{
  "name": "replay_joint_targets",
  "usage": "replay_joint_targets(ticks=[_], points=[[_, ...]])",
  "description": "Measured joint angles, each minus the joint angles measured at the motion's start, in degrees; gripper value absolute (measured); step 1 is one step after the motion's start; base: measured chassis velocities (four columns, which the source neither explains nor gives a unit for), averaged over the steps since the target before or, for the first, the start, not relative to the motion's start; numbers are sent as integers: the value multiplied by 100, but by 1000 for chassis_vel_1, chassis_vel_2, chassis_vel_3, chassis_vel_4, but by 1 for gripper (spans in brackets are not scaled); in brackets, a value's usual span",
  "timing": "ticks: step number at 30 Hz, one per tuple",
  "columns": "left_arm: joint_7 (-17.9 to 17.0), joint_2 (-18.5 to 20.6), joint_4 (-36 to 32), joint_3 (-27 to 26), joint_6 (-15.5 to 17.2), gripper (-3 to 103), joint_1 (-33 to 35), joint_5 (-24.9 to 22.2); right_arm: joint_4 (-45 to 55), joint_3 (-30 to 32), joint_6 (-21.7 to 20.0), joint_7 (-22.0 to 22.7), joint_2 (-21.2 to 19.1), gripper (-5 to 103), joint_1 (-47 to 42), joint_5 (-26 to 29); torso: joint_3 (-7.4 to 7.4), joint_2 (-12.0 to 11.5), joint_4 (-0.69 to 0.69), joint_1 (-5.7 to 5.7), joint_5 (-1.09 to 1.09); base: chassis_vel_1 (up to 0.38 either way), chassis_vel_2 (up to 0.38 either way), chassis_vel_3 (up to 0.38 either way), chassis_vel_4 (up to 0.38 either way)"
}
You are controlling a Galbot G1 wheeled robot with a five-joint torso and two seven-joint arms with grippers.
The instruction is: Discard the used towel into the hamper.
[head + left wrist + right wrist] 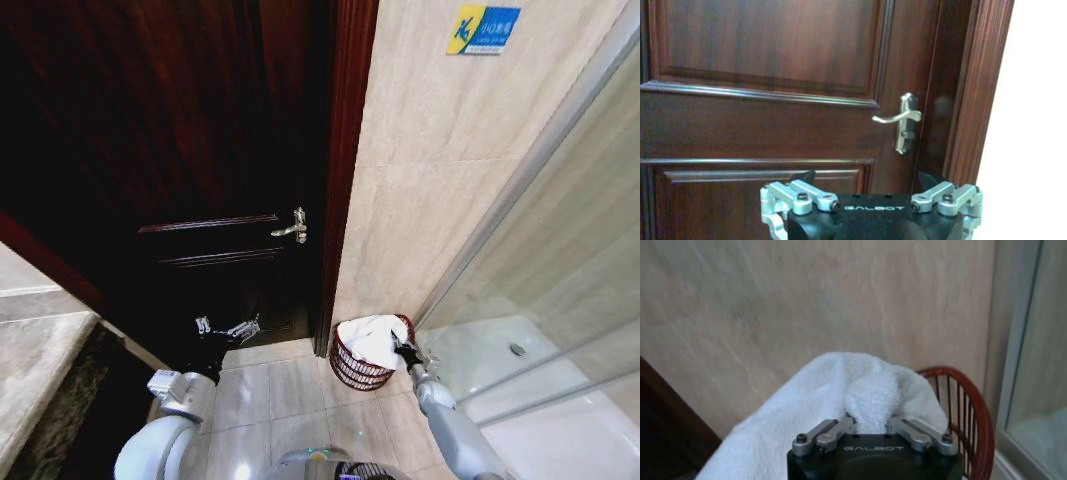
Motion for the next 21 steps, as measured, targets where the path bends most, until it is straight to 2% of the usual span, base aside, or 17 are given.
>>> replay_joint_targets(ticks=[9,21], points=[[0,0,0,0,0,100,0,0,-505,7,-250,16,83,10,418,-554,0,0,-1,-1,-1,0,0,0,0],[0,0,0,0,0,100,0,0,-426,26,109,90,61,10,399,-552,0,-1,-2,0,-1,0,0,0,0]])
